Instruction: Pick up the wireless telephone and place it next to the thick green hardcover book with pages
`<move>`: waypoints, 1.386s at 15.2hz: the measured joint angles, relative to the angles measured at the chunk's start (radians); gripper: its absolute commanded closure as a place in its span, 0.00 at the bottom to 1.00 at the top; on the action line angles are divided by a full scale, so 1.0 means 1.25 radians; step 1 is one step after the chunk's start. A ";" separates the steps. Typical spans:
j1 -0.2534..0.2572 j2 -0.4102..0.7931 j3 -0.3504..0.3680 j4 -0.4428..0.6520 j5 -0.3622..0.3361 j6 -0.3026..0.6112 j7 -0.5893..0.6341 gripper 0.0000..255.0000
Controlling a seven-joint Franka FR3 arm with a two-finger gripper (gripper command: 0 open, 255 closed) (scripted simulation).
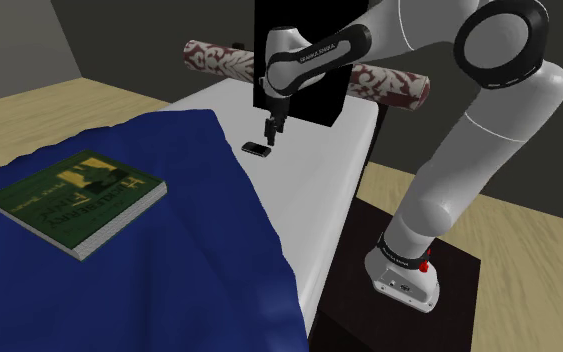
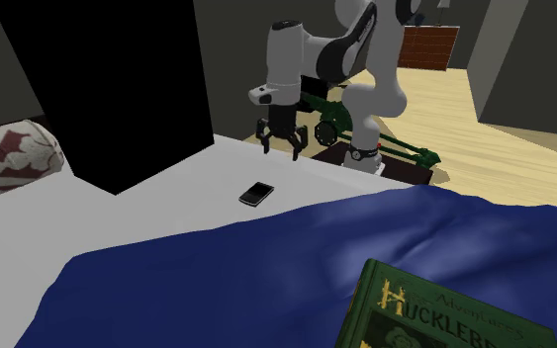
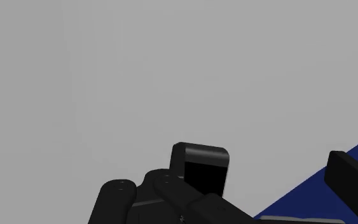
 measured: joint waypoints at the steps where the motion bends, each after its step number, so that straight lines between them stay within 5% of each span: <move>1: 0.001 0.028 0.000 0.019 0.000 0.012 -0.006 0.00; 8: 0.000 0.217 -0.001 0.153 0.001 0.086 -0.043 0.00; 21: -0.004 0.275 -0.002 0.140 0.003 0.158 -0.049 0.00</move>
